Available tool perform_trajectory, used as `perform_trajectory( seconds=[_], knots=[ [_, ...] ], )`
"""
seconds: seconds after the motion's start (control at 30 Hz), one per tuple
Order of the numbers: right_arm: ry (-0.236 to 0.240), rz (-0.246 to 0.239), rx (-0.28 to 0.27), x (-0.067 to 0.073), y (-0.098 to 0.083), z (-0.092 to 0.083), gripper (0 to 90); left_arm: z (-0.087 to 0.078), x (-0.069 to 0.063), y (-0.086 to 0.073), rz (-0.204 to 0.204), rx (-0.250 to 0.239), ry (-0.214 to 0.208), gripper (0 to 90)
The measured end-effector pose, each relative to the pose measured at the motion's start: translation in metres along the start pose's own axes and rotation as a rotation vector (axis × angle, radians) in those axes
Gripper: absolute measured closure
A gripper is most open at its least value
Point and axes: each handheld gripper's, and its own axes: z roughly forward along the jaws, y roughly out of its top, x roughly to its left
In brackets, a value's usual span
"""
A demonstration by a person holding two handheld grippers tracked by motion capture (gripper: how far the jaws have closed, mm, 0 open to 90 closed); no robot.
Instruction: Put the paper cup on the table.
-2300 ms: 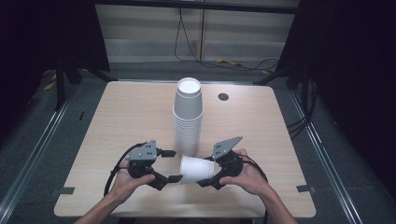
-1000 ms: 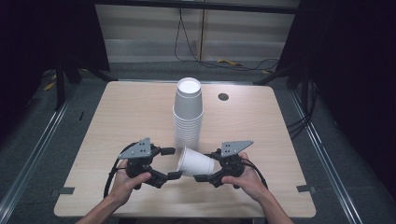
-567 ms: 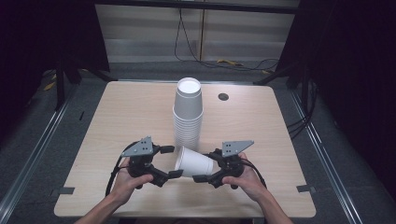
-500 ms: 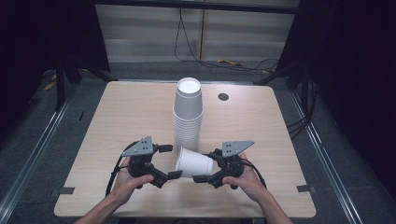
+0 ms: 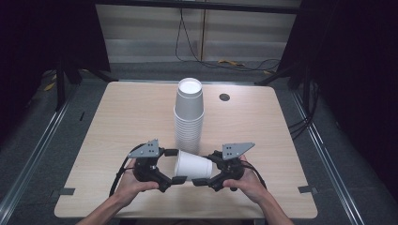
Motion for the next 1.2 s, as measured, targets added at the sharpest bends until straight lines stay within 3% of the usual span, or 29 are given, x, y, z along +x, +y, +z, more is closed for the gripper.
perform_trajectory(
  seconds=[0.2,0.27,0.43,0.47,0.8,0.93,1.2],
  knots=[
    [0.020,-0.008,0.000,0.002,0.000,0.003,21.2,0.003,-0.002,-0.001,0.012,0.001,-0.023,0.0],
    [0.021,-0.011,0.003,0.002,0.000,0.004,21.3,0.002,-0.002,0.000,0.028,0.002,-0.043,4.9],
    [0.020,-0.009,0.009,0.002,-0.001,0.006,21.5,0.000,-0.003,0.001,0.034,0.016,-0.023,6.1],
    [0.023,-0.008,0.012,0.002,-0.001,0.006,21.5,0.000,-0.003,0.002,0.038,0.024,-0.037,6.6],
    [0.008,-0.035,0.055,0.005,0.000,0.009,21.0,-0.003,-0.003,0.005,0.029,0.033,-0.048,8.7],
    [0.008,-0.034,0.097,0.005,-0.001,0.010,19.7,-0.003,-0.004,0.006,0.035,0.049,-0.054,8.9],
    [-0.031,-0.019,0.113,0.003,-0.001,0.007,13.3,-0.007,-0.001,0.006,0.032,0.068,-0.018,8.9]
  ],
)
